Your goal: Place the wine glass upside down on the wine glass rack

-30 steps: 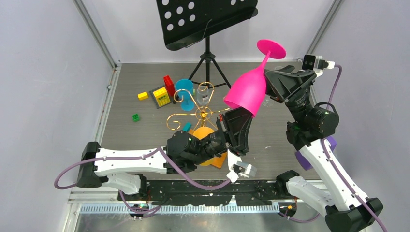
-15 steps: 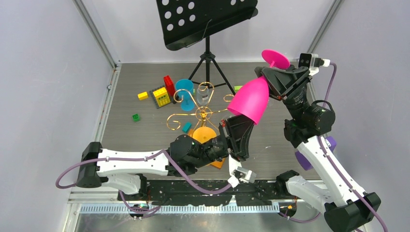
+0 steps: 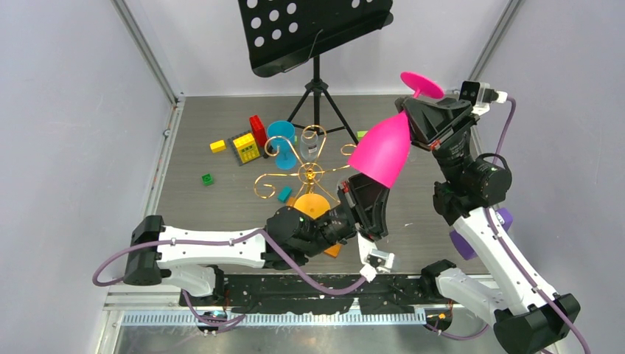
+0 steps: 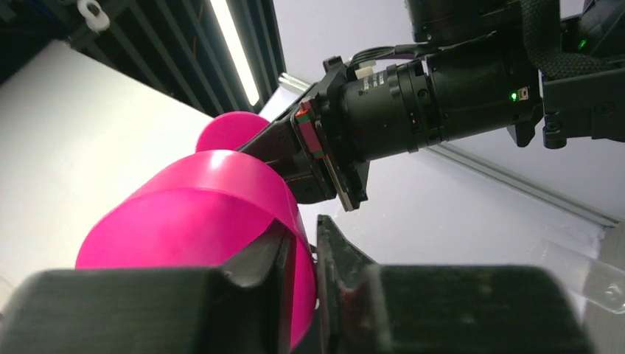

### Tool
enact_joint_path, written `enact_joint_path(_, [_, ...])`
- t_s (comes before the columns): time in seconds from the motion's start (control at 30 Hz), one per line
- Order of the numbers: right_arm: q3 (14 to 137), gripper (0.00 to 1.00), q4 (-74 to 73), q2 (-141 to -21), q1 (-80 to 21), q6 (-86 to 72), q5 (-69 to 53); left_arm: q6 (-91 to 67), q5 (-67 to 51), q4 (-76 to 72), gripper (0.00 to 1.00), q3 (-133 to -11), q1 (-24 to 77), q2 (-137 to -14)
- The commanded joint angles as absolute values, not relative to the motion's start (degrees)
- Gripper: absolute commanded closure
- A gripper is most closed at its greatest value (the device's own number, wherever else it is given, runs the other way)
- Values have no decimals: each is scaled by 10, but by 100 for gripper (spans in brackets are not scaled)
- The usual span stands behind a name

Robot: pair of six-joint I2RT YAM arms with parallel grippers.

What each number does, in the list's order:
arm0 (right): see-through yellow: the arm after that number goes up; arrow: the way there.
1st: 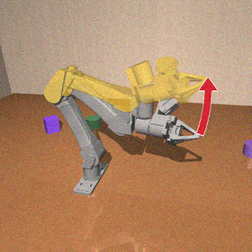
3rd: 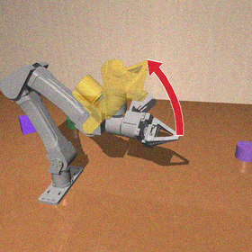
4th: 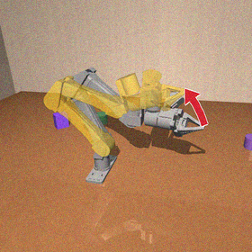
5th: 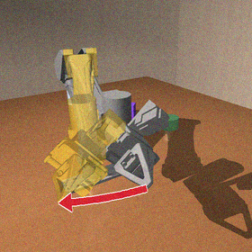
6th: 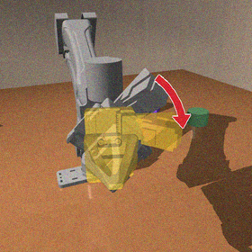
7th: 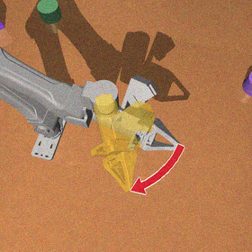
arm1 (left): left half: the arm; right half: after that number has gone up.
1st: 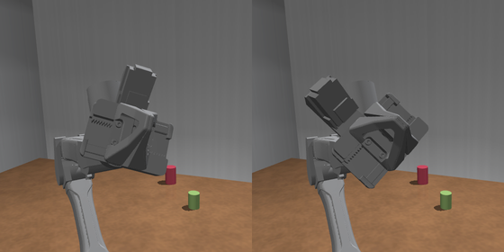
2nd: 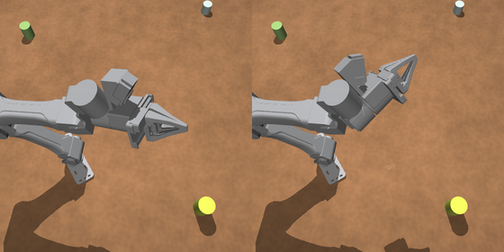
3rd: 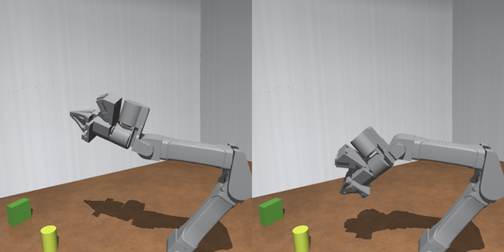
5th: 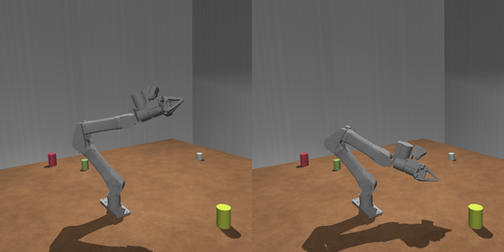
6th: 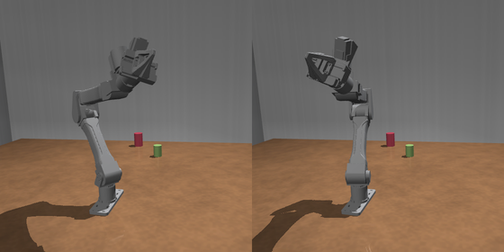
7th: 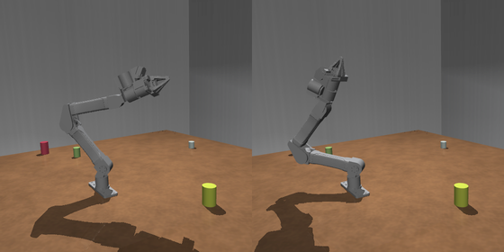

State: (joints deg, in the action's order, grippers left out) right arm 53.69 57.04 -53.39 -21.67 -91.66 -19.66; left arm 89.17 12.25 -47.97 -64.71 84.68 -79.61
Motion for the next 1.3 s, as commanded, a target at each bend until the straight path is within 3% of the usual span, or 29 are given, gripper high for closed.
enact_joint_path(0.0, [540,95,599,-524,-222,-879,-227,888,149,-542,67,-668,838,-796])
enact_joint_path(0.03, [539,95,600,-520,-221,-876,-224,886,151,-546,48,-665,839,-795])
enact_joint_path(0.1, [541,95,598,-515,-217,-864,-217,878,161,-550,29,-657,842,-788])
enact_joint_path(0.27, [568,95,550,-505,-191,-829,-226,848,195,-565,14,-617,863,-746])
enact_joint_path(0.47, [626,95,425,-493,-172,-716,-251,823,262,-563,12,-550,916,-692])
enact_joint_path(0.67, [733,95,161,-465,-172,-444,-245,823,356,-559,15,-526,937,-642])
enact_joint_path(0.8, [837,95,0,-485,-172,-329,-329,768,346,-432,17,-559,934,-568])
enact_joint_path(0.9, [900,95,-72,-512,-172,-313,-423,686,294,-295,19,-597,920,-518])
enact_joint_path(1.07, [930,95,-95,-544,-171,-344,-611,687,244,-196,23,-620,912,-478])
enact_joint_path(1.27, [889,95,-81,-559,-180,-368,-696,659,206,-83,27,-663,911,-487])
